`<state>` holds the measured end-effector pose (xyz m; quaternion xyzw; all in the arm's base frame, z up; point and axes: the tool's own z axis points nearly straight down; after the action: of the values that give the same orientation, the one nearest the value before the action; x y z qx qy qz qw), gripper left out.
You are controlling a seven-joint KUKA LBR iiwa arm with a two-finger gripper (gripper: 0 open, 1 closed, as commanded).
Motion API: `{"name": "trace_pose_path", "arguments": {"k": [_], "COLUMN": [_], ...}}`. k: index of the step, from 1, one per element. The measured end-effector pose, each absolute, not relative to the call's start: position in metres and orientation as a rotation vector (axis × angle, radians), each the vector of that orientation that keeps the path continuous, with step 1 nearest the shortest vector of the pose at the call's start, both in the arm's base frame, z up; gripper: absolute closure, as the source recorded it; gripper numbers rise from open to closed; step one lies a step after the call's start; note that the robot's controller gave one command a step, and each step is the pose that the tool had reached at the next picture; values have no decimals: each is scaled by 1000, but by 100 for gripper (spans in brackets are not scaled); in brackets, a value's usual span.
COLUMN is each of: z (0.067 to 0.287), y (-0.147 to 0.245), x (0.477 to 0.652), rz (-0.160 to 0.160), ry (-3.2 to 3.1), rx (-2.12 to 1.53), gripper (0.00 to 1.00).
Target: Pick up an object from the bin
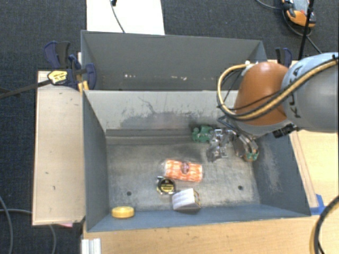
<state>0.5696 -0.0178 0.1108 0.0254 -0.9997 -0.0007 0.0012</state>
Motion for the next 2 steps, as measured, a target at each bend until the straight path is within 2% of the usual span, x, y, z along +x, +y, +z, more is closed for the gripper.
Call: {"name": "trace_pose_path", "arguments": {"k": [1, 2], "z": [131, 131], "y": [-1, -1], "x": [581, 581], "rz": [-1, -1], "ry": [-3141, -3141], "rx": [-166, -166], "gripper": [0, 0]}}
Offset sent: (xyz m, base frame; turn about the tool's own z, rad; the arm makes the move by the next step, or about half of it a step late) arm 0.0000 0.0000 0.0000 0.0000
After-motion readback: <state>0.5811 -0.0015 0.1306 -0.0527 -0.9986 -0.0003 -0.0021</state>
